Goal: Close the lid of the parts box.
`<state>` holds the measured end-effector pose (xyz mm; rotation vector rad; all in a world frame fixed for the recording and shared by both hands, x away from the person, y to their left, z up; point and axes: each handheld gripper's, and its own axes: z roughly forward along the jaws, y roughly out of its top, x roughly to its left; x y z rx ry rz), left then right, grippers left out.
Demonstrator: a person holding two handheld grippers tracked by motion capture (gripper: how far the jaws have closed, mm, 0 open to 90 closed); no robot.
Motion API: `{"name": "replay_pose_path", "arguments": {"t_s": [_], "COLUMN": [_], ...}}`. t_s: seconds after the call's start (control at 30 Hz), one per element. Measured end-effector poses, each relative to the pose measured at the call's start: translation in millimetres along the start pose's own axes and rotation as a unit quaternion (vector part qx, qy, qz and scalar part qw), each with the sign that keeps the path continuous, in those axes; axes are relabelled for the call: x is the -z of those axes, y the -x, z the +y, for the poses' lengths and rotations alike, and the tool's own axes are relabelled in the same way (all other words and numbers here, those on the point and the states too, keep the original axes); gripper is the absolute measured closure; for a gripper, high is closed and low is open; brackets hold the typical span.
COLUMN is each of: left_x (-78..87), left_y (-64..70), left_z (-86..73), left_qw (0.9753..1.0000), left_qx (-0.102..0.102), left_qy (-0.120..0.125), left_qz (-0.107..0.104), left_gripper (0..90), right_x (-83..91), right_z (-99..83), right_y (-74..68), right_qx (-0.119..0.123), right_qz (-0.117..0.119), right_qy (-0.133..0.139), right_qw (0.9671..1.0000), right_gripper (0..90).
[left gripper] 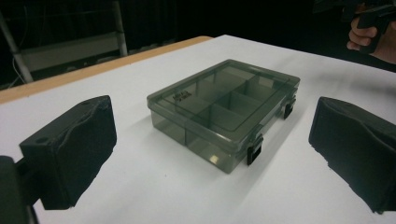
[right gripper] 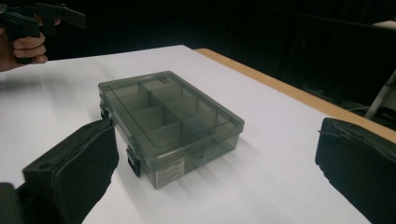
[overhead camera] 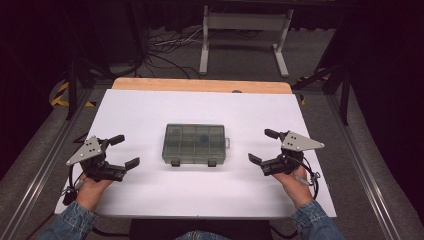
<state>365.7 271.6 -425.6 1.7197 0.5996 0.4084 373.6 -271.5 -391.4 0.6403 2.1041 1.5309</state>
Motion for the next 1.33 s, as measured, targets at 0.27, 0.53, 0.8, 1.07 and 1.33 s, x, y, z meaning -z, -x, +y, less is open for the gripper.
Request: {"name": "replay_pose_path", "arguments": {"t_s": [0.27, 0.53, 0.8, 1.07, 1.33], "left_x": [5.9, 5.9, 4.7, 0.8, 0.6], "left_y": [-1.6, -3.7, -4.5, -3.4, -3.3], "left_z": [-13.1, -23.3, -28.7, -31.7, -31.9], "left_qw": [0.9999, 0.9999, 0.9999, 0.9997, 0.9998], "left_qx": [0.009, 0.007, 0.005, -0.008, -0.004], "left_qy": [0.011, 0.004, 0.001, -0.014, -0.016], "left_qz": [0.004, 0.008, 0.010, 0.016, 0.009], "left_gripper": [1.8, 2.3, 2.4, 2.6, 2.5], "right_x": [7.3, 11.6, 9.2, 9.0, 9.7], "right_z": [-16.5, -39.2, -57.7, -58.3, -58.0], "right_y": [-5.6, -6.5, -7.7, -7.8, -6.2], "right_qx": [0.010, -0.001, -0.016, -0.020, -0.031], "right_qz": [-0.009, -0.015, -0.021, -0.030, -0.032], "right_qy": [0.024, 0.032, 0.031, 0.029, 0.035], "right_qw": [0.9996, 0.9994, 0.9992, 0.9989, 0.9984], "right_gripper": [0.0, 0.0, 0.0, 0.0, 0.0]}}
